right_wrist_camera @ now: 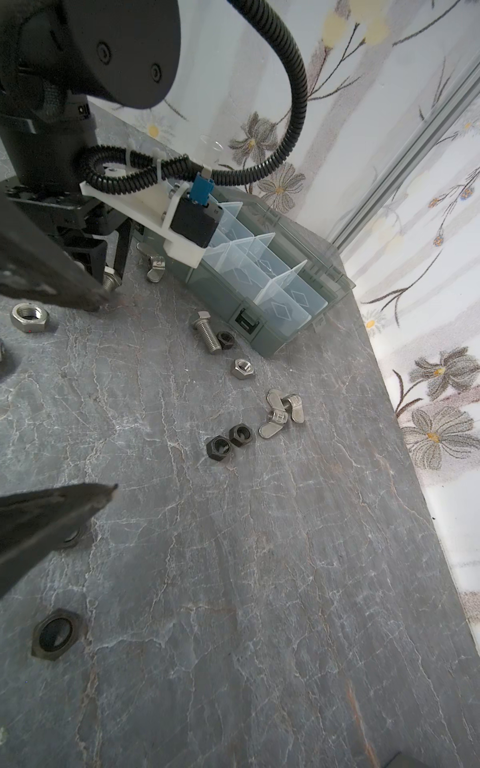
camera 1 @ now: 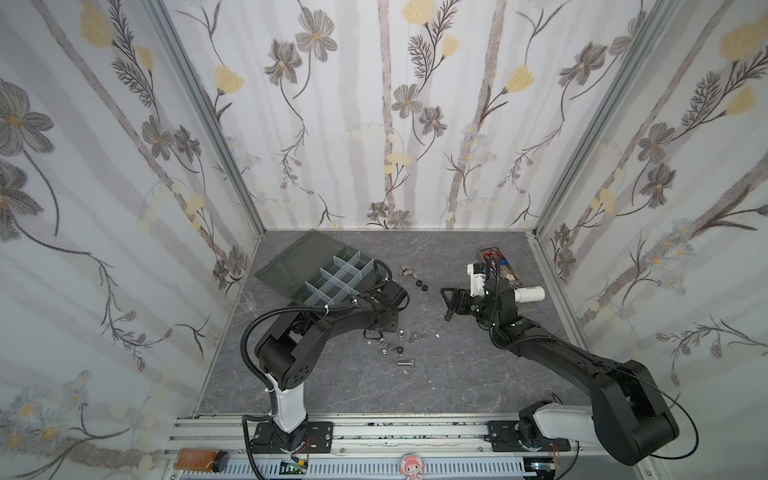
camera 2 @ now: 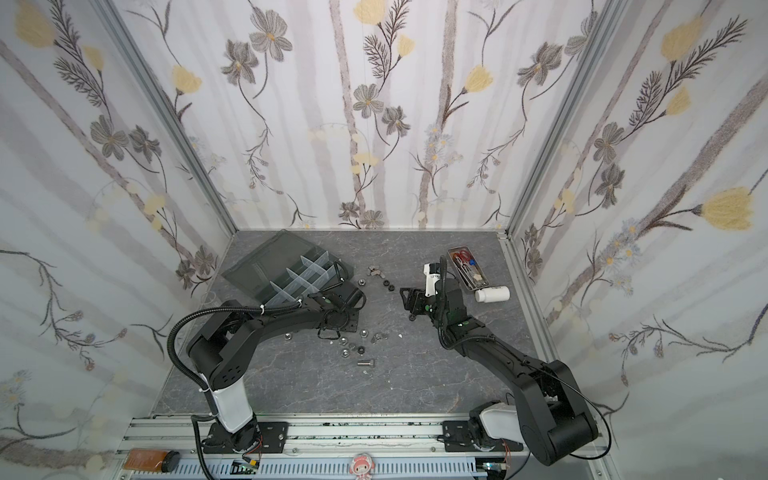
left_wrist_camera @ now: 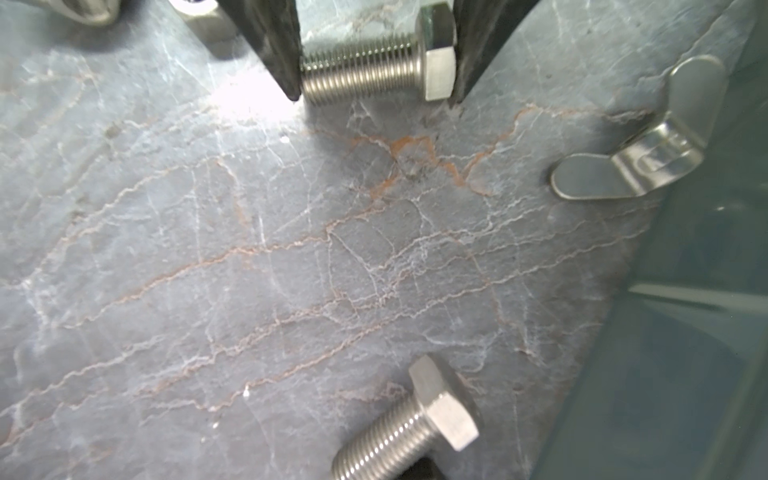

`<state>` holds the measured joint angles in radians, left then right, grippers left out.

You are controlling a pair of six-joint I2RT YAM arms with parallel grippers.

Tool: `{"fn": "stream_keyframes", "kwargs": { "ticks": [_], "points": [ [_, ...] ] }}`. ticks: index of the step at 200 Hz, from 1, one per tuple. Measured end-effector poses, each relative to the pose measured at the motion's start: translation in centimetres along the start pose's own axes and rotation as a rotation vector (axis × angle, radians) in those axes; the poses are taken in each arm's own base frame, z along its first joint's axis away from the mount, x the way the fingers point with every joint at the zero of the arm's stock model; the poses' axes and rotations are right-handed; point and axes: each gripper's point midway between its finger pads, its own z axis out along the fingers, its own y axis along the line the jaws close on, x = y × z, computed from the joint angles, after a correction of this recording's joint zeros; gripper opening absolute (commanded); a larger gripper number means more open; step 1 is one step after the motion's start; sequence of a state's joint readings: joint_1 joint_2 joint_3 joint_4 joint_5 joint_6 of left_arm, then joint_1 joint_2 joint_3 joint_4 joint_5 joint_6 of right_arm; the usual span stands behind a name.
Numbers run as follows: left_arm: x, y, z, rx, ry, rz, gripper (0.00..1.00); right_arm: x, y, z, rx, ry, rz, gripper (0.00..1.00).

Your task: Sort the screws and nuts into containers

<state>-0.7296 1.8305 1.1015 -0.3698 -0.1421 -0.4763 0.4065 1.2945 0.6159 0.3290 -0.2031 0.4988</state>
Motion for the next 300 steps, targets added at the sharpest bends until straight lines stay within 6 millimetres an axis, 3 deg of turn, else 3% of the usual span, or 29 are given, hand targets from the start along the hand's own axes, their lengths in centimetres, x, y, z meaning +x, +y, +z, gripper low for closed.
{"fn": "stream_keyframes", "kwargs": {
  "ticks": [51, 105, 151, 193, 226, 300],
  "points": [
    [-2.2, -0.2, -2.5, 0.025, -0.049, -0.021, 0.50, -0.1, 0.3, -0.2, -0.010, -0.002, 0.001, 0.68],
    [-6.0, 1.2, -4.8, 0.030, -0.105, -0.080, 0.50, -0.5, 0.8, -0.5, -0.028, -0.013, 0.011, 0.68],
    [-11.4, 2.7, -7.5, 0.036, -0.193, -0.127, 0.49, 0.4, 1.3, -0.6, -0.049, 0.008, 0.013, 0.68],
    [-15.5, 5.1, -8.4, 0.014, -0.236, -0.185, 0.48, 1.9, 1.5, -0.5, -0.055, 0.042, 0.008, 0.68],
    [-18.7, 6.8, -7.7, -0.008, -0.250, -0.215, 0.47, 2.9, 1.8, -0.1, -0.060, 0.067, 0.004, 0.68],
    [-22.2, 9.4, -3.4, -0.053, -0.204, -0.265, 0.47, 4.1, 1.9, 0.7, -0.069, 0.096, -0.002, 0.68]
  ]
}}
